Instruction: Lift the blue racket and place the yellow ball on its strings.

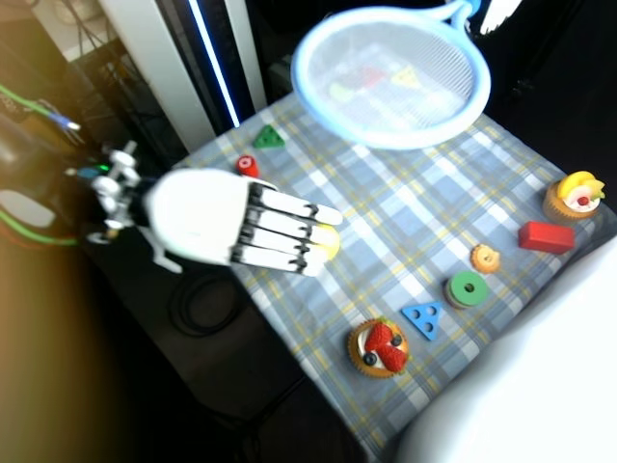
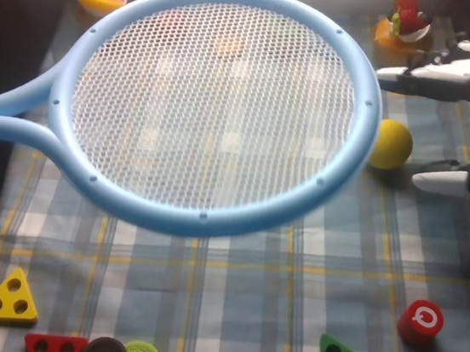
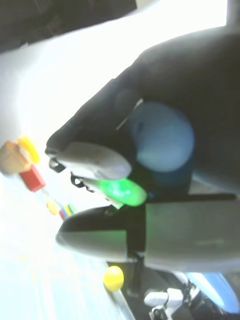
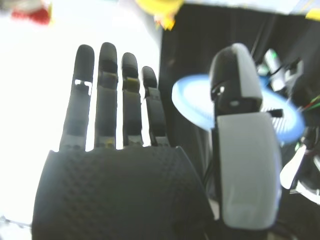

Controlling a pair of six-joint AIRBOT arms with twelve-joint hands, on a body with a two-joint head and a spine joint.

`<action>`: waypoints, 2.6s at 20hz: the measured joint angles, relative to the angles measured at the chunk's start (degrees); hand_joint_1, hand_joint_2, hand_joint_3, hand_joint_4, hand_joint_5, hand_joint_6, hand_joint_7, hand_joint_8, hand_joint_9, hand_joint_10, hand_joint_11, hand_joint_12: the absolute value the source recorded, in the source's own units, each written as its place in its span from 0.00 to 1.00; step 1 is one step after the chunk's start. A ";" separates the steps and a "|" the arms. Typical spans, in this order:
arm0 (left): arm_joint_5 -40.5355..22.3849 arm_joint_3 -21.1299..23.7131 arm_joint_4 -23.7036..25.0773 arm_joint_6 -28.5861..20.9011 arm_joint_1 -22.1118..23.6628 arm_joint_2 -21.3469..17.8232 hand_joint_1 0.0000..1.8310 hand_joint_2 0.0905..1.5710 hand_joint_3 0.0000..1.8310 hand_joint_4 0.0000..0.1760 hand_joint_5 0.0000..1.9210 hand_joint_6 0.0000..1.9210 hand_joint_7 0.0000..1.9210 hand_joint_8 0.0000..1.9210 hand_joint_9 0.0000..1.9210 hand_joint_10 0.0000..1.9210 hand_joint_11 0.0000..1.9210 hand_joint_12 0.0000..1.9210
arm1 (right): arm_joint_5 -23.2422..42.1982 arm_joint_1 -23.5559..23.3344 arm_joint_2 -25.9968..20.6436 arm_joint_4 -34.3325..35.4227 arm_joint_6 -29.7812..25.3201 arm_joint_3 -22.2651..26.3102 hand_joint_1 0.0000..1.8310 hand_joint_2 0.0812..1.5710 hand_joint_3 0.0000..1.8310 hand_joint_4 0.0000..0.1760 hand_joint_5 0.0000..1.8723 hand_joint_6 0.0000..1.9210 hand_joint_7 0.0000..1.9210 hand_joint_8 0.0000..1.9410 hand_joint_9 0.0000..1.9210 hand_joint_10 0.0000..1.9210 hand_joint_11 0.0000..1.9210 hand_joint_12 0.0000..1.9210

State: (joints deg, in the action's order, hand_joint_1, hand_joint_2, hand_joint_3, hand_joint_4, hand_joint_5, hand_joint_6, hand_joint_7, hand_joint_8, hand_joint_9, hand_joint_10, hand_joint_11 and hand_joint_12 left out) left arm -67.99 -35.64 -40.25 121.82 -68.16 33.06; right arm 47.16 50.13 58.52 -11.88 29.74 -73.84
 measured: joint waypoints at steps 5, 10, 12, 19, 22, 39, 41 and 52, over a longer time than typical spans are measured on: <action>-0.15 0.00 0.22 -0.02 0.02 0.00 0.86 0.66 0.00 1.00 0.69 1.00 0.82 1.00 0.90 1.00 0.88 1.00 | -6.95 -4.28 3.34 -6.05 -0.90 -3.43 0.54 0.61 0.00 0.00 0.23 0.01 0.30 0.01 0.31 0.01 0.16 0.35; 0.55 -0.07 0.28 -0.02 -0.09 0.00 0.85 0.66 0.00 1.00 0.68 1.00 0.82 1.00 0.90 1.00 0.87 1.00 | -10.64 -6.01 4.83 -9.29 -1.44 -4.76 0.60 0.59 0.00 0.00 0.31 0.00 0.44 0.01 0.45 0.02 0.20 0.55; 0.66 -0.07 0.42 -0.02 -0.09 0.00 0.84 0.67 0.00 1.00 0.69 1.00 0.81 1.00 0.89 1.00 0.87 1.00 | -10.97 -6.03 4.83 -8.96 -1.44 -5.01 0.67 0.65 0.00 0.00 0.55 0.43 0.61 0.24 0.61 0.08 0.35 0.65; 2.03 -0.76 0.15 -0.04 -0.11 0.07 0.81 0.71 0.00 1.00 0.66 1.00 0.79 1.00 0.88 1.00 0.87 1.00 | -9.49 -6.38 3.32 -7.52 -1.60 -3.54 0.75 0.70 0.00 0.00 0.49 0.55 0.50 0.50 0.45 0.65 0.34 0.67; 4.74 -2.25 -0.17 -0.02 0.04 0.42 0.81 0.71 0.00 1.00 0.67 1.00 0.81 1.00 0.90 1.00 0.88 1.00 | -4.44 -6.38 0.20 -3.89 -1.62 -2.21 0.75 0.69 0.00 0.00 0.54 0.42 0.51 0.53 0.44 0.69 0.30 0.83; 13.73 -8.07 3.19 2.47 9.79 5.22 0.87 0.74 0.00 0.98 0.57 1.00 0.74 1.00 0.86 1.00 0.85 1.00 | 4.74 -21.40 0.46 -25.27 -9.11 0.59 0.75 0.67 0.00 0.00 0.55 0.46 0.60 0.40 0.47 0.57 0.28 0.62; 15.02 -8.24 4.15 3.21 10.80 5.75 0.87 0.74 0.00 0.98 0.58 1.00 0.76 1.00 0.86 1.00 0.83 1.00 | 4.83 -21.44 1.05 -27.41 -10.86 0.11 0.70 0.65 0.00 0.00 0.57 0.42 0.61 0.38 0.44 0.47 0.16 0.71; 15.67 -8.55 4.74 3.39 10.99 5.73 0.81 0.76 0.00 0.95 0.65 1.00 0.81 1.00 0.89 1.00 0.89 1.00 | 4.46 -21.44 0.13 -28.89 -11.76 0.63 0.73 0.62 0.00 0.00 0.46 0.01 0.47 0.02 0.38 0.10 0.05 0.64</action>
State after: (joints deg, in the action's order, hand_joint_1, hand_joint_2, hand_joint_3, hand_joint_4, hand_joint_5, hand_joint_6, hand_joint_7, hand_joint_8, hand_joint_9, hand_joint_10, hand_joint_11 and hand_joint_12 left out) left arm -52.31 -44.18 -35.51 125.21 -57.17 38.79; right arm 51.62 28.69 58.65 -40.77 17.98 -73.21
